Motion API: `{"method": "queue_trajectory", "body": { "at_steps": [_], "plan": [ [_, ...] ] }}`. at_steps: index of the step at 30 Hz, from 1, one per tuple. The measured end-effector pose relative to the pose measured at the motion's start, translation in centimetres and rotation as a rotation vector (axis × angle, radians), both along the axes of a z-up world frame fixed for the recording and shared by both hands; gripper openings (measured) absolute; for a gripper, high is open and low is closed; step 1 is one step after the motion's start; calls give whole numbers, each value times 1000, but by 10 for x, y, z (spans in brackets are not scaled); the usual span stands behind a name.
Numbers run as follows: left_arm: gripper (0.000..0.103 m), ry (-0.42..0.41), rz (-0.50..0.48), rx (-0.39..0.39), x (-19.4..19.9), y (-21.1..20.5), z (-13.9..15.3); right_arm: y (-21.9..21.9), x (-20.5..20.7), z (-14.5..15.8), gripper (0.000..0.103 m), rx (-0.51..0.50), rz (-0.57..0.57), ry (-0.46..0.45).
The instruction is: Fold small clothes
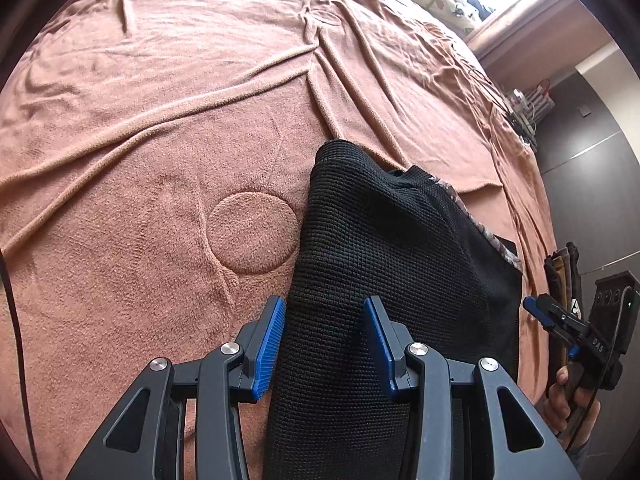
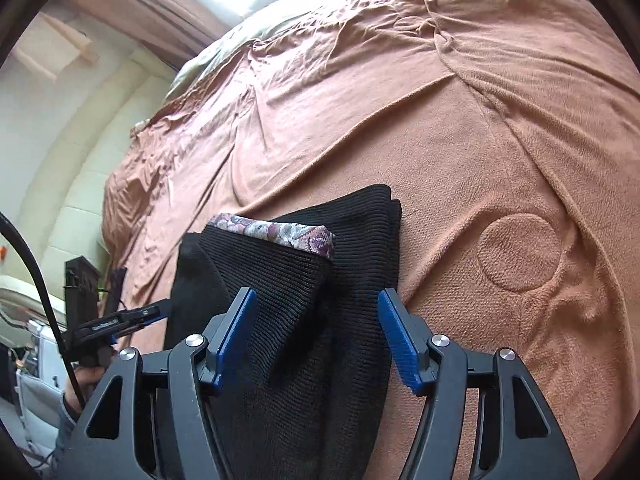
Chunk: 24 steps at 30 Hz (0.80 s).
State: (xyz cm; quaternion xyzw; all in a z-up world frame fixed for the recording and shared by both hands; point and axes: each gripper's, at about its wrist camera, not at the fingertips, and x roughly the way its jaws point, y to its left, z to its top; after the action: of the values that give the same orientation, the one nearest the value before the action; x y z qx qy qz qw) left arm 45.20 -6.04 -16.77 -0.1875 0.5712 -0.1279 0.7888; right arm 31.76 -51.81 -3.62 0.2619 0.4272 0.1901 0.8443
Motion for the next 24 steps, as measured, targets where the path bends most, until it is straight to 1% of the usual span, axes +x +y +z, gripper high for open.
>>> {"method": "queue_trajectory", "body": {
  "at_steps": [4, 8, 12, 16, 22, 24],
  "plan": [
    [44, 4, -1, 3, 8, -2, -2, -15, 10, -10, 61, 52, 4, 1],
    [43, 4, 6, 1, 14, -4, -3, -22, 31, -24, 61, 106, 21, 34],
    [43, 8, 8, -3, 17, -4, -6, -19, 44, -43, 61, 89, 25, 83],
    [44, 9, 6, -3, 20, -4, -6, -21, 40, -46, 61, 115, 38, 77],
    [44, 5, -18, -1, 27, -7, -6, -18, 33, -51, 61, 187, 131, 98],
    [43, 1, -21, -4, 30, -7, -7, -19, 35, -54, 61, 212, 145, 104]
  ]
}}
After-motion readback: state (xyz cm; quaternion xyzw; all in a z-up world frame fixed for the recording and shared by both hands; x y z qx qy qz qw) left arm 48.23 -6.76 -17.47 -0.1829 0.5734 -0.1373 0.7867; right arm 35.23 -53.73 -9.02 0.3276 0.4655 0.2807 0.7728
